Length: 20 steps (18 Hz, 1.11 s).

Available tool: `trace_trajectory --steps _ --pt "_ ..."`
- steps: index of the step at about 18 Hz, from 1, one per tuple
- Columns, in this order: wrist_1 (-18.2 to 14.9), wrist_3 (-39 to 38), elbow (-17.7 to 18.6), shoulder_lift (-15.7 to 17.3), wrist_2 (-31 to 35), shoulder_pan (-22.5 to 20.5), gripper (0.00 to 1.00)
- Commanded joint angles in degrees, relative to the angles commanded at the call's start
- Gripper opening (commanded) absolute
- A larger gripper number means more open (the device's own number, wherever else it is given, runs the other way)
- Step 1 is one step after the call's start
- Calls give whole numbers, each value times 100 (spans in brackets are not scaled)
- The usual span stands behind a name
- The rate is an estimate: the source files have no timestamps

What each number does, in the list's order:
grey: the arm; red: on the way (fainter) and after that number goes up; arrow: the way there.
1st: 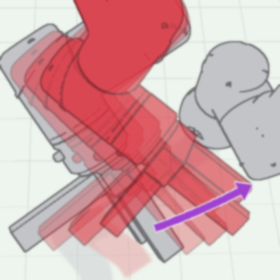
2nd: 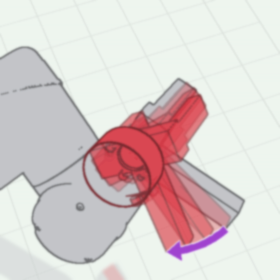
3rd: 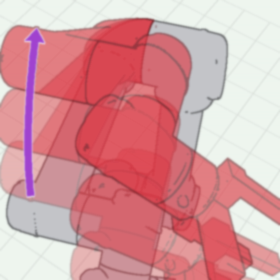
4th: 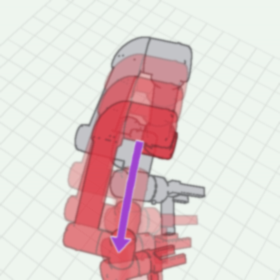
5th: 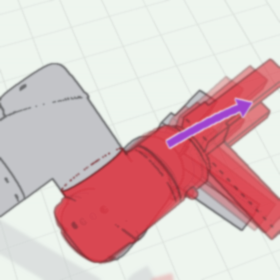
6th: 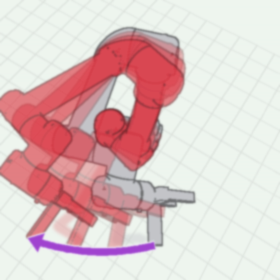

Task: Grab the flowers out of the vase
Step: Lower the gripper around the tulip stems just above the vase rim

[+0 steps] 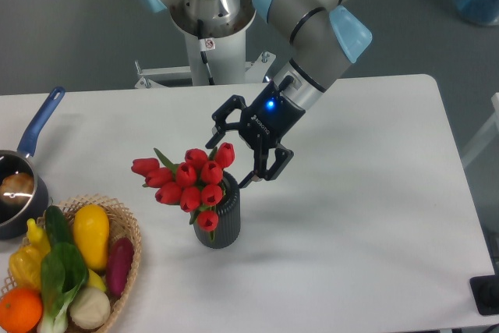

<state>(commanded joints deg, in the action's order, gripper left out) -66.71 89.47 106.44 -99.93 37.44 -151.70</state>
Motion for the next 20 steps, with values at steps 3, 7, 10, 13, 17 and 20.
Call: trace_trajectory --steps 3,7,10,13,17,20 --pt "0 0 -17 -44 0 79 100" --pt "0 0 -79 -149 -44 167 100" --pt "0 -9 -114 -202 -298 167 100" --pt "0 -9 -106 -220 -316 176 100" --pt "0 -61 -105 -255 -343 185 100" --pt "0 -88 -105 -255 -369 185 100"
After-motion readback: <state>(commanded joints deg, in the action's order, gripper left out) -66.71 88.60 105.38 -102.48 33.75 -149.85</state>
